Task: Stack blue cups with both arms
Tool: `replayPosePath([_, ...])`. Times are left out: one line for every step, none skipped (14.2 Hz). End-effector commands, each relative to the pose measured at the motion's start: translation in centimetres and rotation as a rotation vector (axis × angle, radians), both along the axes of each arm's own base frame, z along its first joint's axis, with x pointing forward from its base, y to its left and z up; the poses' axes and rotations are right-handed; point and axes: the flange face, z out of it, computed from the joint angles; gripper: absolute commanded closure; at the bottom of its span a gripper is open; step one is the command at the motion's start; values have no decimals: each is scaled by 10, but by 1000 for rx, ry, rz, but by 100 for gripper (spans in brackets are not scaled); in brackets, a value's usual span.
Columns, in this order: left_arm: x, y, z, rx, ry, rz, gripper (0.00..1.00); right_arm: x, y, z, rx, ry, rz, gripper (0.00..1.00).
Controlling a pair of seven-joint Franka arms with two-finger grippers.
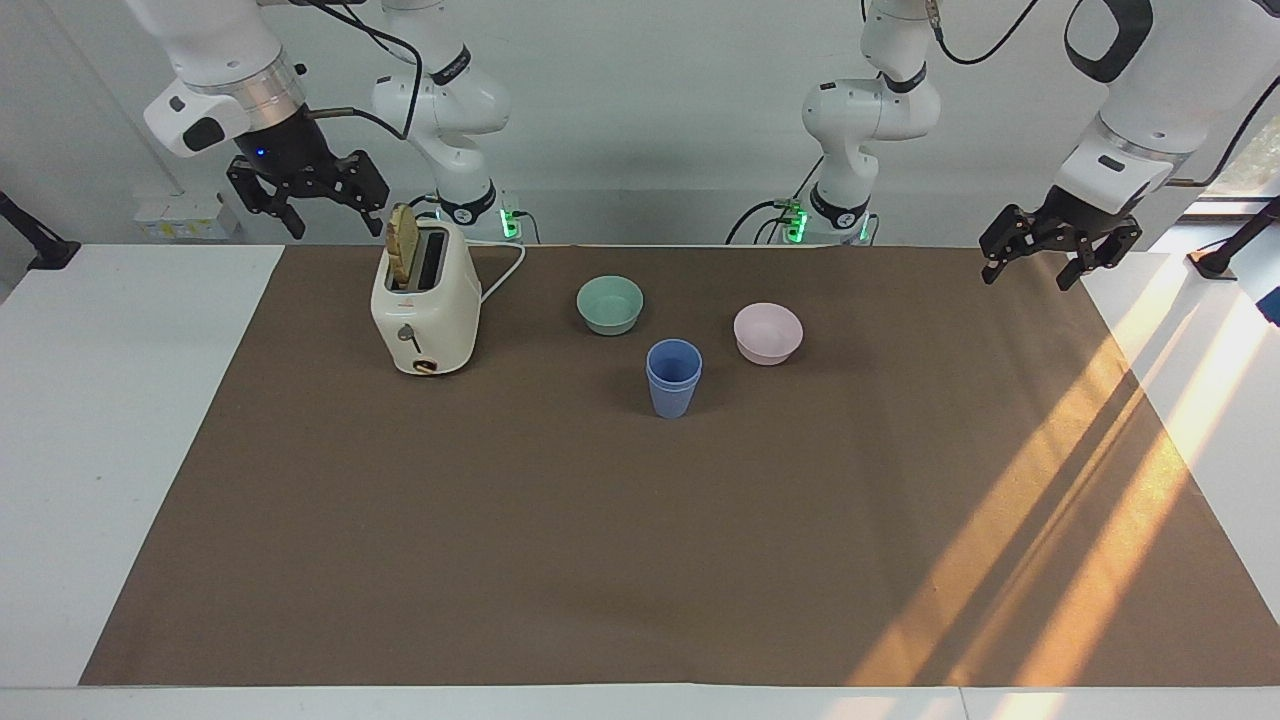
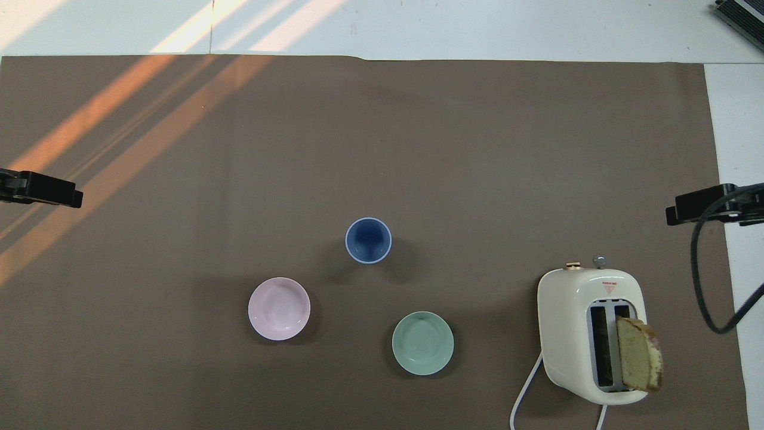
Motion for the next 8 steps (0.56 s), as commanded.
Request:
replayPosePath([-5,0,3,9,2,11,0,-4,2,1,-4,-15,-13,0])
replayPosePath([-5,0,3,9,2,9,0,-4,2,2,-4,-18,-13,0])
replayPosePath([-5,0,3,9,2,8,0,-4,2,2,-4,-18,-11,0])
replayPosePath([-5,0,4,9,0,8,0,-4,1,1,-4,-14,-14,0])
replayPosePath([-5,0,4,9,0,9,0,-4,0,1,-4,-15,-16,0])
replayPosePath([-5,0,2,9,3,9,0,-4,-3,1,-4,-13,-23,0])
replayPosePath([-6,0,3,9,2,9,0,-4,-4,1,-4,-15,-23,0])
replayPosePath([-6,0,3,9,2,9,0,-4,-5,1,-4,-15,-26,0])
